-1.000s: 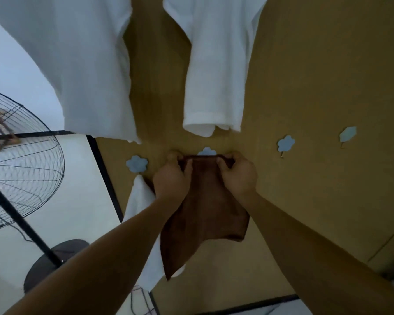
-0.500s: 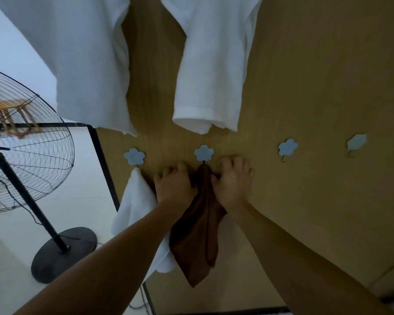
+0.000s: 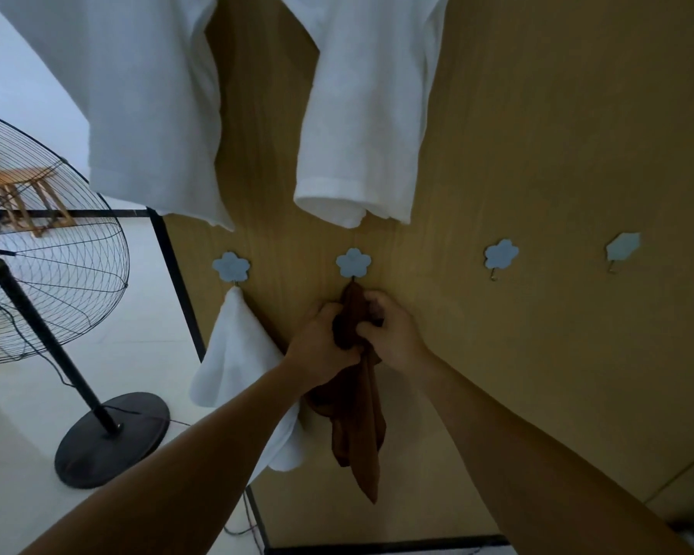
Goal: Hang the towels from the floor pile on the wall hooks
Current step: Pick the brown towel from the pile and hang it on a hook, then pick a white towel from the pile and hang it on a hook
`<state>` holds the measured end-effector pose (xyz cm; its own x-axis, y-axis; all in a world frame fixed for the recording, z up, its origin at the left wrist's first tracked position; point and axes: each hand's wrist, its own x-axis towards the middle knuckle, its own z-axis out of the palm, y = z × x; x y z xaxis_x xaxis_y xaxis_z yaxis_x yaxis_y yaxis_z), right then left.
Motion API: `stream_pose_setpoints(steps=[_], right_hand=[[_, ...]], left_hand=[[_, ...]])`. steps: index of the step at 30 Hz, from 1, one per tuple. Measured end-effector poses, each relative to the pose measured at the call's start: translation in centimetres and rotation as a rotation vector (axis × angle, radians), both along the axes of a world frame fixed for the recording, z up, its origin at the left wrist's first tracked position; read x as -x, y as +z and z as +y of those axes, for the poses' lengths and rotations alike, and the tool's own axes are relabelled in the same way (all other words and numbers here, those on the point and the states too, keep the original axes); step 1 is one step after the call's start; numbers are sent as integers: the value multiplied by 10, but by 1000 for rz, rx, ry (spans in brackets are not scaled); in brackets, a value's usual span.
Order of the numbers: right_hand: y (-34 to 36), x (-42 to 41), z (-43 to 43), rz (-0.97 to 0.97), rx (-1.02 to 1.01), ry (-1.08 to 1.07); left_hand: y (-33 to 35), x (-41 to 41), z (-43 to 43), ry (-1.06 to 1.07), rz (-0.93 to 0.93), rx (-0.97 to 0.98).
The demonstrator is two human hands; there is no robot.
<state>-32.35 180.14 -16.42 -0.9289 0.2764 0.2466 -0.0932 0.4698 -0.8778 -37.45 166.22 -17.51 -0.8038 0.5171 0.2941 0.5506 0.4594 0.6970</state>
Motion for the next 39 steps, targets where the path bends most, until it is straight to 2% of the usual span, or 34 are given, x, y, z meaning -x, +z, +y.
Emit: stream_pose_setpoints(steps=[7,11,15,17,20,24,26,30,34,39], right_hand=[[-9,-8,6,-201,161,87],[-42,-17,3,-254,123,35],[-66,-28,5,-371,-24,-15],[-77,-38,10,-468,-106,-44],[-97,-59,14,-623,-80,-120],[-119,-98,6,-734,-61,-237],[-122,-119,-4,-745,-71,-332],[-122,-169,-43,-726,-105,-553],[-131,-231,-96,-707,-84,-766],[-150,-339,-171,-875,12,-941]], left_hand=[[-12,-11,-7,-6,-477,-224],[-39,-14,-19,-2,-438,86],[-71,-15,-26,9,-394,193],[-83,-15,-30,10,-431,233],[-105,-22,-38,-38,-467,309],[-132,-34,-49,-230,-512,659],[-137,-39,-55,-383,-536,687],[-137,-46,-59,-581,-388,777],[-138,-76,-54,-740,-208,755],[-146,-163,-60,-1028,-100,858]])
